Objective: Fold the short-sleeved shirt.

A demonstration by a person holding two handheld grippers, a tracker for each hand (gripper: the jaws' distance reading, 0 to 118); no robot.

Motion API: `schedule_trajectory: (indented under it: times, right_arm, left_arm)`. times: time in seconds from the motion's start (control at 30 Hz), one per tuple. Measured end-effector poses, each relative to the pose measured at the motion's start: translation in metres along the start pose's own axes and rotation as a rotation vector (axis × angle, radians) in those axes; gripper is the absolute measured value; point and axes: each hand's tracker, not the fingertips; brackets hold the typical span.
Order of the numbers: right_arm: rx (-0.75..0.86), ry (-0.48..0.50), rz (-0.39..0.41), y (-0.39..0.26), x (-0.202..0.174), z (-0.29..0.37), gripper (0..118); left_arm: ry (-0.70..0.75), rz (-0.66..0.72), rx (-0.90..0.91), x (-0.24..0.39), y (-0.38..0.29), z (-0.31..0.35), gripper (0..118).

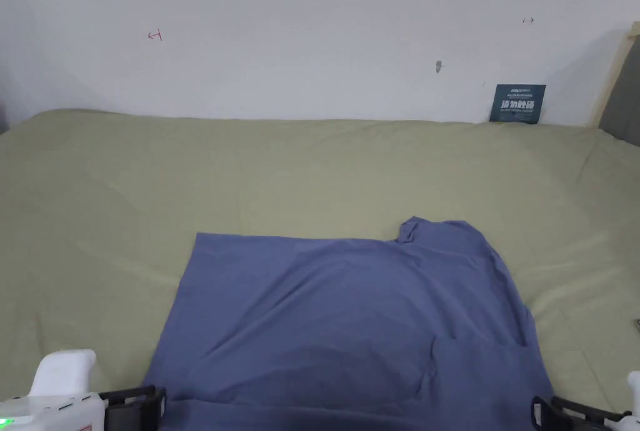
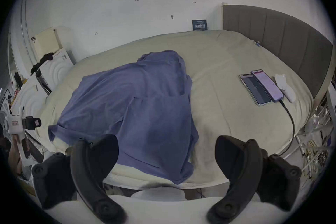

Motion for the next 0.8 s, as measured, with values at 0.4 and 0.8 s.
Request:
schedule_trajectory:
  times: [0.4,0.8]
  right_arm:
    - [0.060,-0.026,0.077,0.000,0.001,0.010,2]
    - [-0.037,-0.028,0.071,-0.022,0.005,0.009,2]
  left_arm:
    - [0.022,0.005,-0.002,0.001,-0.013,0.020,0]
    - [-0.005,0.080,-0.126,-0.032,-0.014,-0.016,117]
